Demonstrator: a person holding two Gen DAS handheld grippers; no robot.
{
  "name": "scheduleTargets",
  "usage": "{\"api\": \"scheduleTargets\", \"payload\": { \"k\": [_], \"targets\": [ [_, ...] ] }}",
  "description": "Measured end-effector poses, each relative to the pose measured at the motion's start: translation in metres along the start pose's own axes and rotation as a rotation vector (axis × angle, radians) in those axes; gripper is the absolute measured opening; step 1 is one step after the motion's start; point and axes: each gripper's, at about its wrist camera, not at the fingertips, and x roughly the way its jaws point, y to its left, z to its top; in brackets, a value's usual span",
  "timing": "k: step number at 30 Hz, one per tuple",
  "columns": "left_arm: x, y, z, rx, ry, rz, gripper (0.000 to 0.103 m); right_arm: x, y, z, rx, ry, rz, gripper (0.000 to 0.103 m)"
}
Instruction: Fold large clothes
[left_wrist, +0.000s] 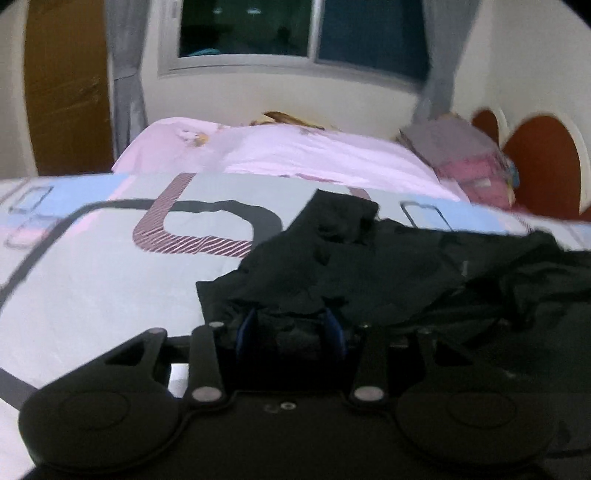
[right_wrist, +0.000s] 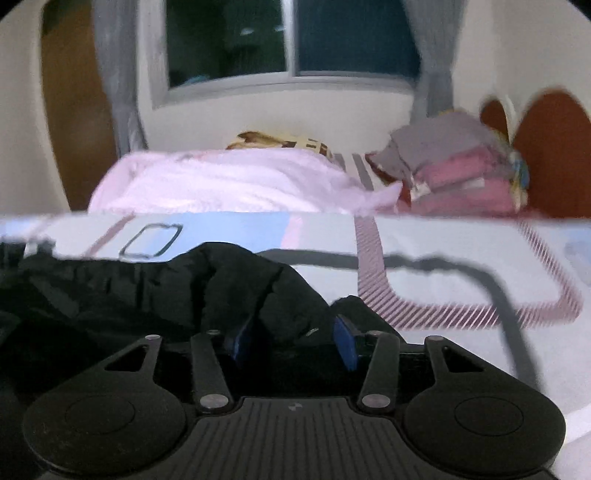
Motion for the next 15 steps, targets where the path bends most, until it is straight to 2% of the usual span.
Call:
{"api": "scheduleTargets", "payload": {
  "k": [5,7,9,10,11,12,13,15],
  "targets": [
    [0.012,-0.006,0.005,0.021,-0.026,0.028,0.045,-0.003,0.0,0.004,0.011,-0.028,-0.008,0.047],
    [0.012,-0.008,0.008,0.036,-0.013,0.031,0.045,-0.002,0.003,0.008,-0.004,-0.01,-0.012,0.047],
    [0.008,-0.005,0.017,0.035,0.022,0.02,0.045,-0.009,0.007,0.019,-0.045,0.046,-0.02,0.047],
    [-0.001,-0.003,0.027,0.009,0.045,0.032,0.041,-0.026,0.01,0.027,-0.047,0.021,-0.045,0.047],
    [-0.014,-0.002,0.034,-0.024,0.03,0.039,0.038,-0.05,0.011,0.032,-0.031,-0.042,-0.04,0.047],
    [-0.036,-0.006,0.041,-0.033,-0.029,0.009,0.039,-0.072,0.015,0.038,-0.012,-0.082,-0.013,0.047],
    [-0.056,-0.015,0.046,-0.034,-0.079,-0.023,0.041,-0.09,0.025,0.043,0.004,-0.084,0.036,0.047],
    [-0.075,-0.05,0.051,0.004,-0.082,-0.115,0.043,-0.109,0.055,0.044,-0.026,-0.066,0.138,0.047]
  ]
}}
